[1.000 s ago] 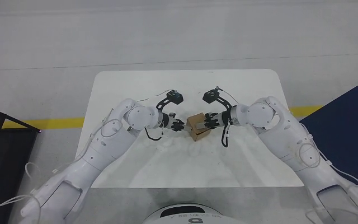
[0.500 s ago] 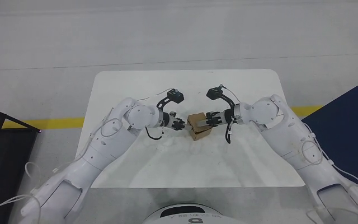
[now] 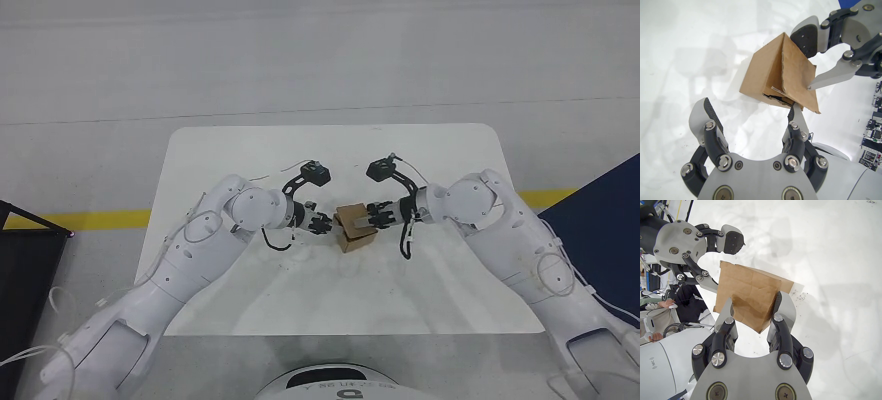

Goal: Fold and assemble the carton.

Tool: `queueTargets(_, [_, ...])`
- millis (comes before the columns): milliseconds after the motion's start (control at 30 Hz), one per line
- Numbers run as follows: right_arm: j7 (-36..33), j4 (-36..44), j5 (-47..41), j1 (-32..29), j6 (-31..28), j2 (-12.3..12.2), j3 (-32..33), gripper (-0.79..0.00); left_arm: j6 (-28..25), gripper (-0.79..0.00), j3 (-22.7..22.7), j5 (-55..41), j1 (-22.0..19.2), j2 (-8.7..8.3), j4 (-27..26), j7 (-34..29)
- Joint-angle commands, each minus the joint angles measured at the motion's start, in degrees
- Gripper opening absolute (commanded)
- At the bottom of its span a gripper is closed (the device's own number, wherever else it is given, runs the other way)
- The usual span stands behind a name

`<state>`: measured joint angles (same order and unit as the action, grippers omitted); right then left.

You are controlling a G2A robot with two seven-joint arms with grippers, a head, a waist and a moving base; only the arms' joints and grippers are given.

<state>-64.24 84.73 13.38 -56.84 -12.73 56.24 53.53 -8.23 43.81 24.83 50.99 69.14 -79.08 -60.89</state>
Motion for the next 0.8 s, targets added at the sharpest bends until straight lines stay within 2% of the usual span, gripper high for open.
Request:
queueTargets(0, [-0.01,0.08,0.34,0.04,0.47,0.02,-0.10,-0.397,0.00,0.000,-0.04,-0.29,0.05,0.05,0.28,-0.11])
queueTargets(367, [0.01,-0.05,1.70,0.49,2.57,0.28,-0.81,-0.434,-0.22,0.000,0.80,-1.01,0.48,-0.16,0.71,-0.83])
queueTargets(767, [-0.06,-0.31,1.72,0.71,2.85,0.46,-0.98,-0.431,0.13,0.000,3.82,-1.20,2.21,-1.18,-1.44,-0.78])
